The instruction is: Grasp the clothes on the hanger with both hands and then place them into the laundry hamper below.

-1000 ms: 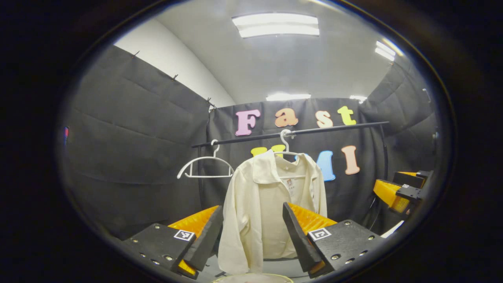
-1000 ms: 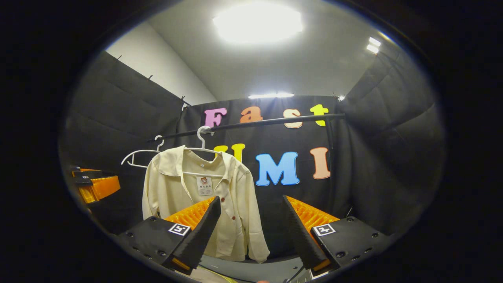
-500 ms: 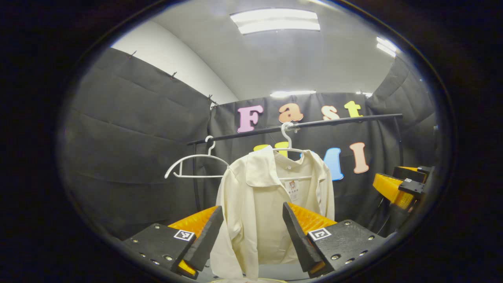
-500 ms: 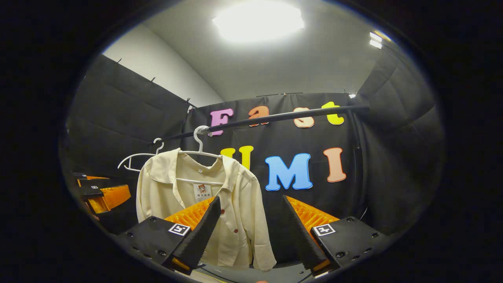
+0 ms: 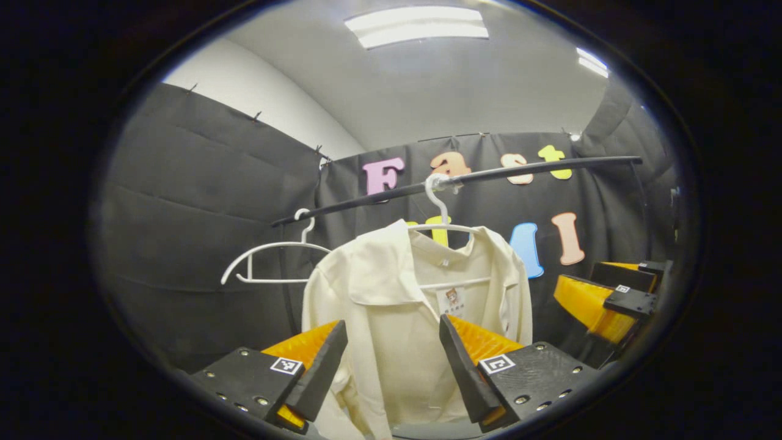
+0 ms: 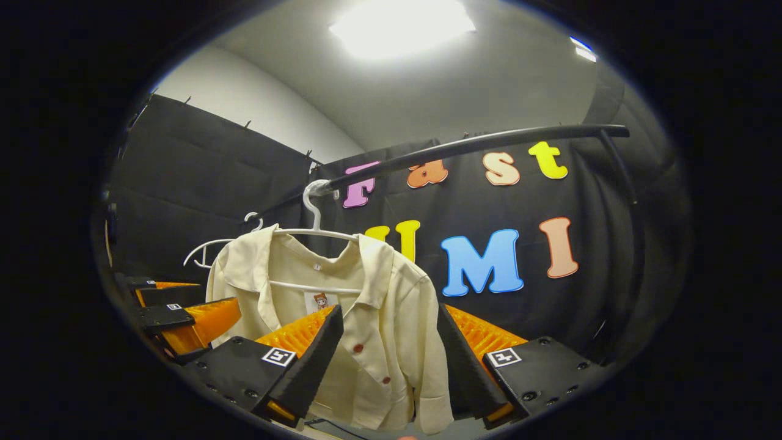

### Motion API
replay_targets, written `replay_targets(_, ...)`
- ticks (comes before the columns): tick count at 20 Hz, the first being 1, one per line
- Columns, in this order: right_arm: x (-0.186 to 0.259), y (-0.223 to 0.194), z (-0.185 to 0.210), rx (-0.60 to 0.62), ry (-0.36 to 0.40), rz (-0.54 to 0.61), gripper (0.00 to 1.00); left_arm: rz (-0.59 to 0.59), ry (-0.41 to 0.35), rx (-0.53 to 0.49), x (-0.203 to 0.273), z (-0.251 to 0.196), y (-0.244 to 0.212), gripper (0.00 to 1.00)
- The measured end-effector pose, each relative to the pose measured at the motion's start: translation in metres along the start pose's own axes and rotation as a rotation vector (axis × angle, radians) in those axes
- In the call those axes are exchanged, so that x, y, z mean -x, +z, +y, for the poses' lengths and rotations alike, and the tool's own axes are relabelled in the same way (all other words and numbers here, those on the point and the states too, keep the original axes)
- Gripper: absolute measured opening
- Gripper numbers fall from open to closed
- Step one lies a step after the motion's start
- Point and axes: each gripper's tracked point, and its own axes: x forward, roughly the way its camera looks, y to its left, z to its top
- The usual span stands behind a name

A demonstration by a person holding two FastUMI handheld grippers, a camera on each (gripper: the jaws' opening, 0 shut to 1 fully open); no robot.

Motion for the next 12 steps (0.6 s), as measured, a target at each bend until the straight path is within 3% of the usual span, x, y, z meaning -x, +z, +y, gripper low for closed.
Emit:
replay_targets(7, -0.051, -0.024, 0.017, -0.034, 0.098, 0.017, 0.98, 0.015, 0.033, -0.016, -0.047, -0.015, -0.019, 0.89)
replay_targets(12, -0.081, -0.046, 0.023, -0.053, 0.111, 0.051, 0.97, 0.046, 0.074, -0.03, -0.075, -0.013, -0.037, 0.89)
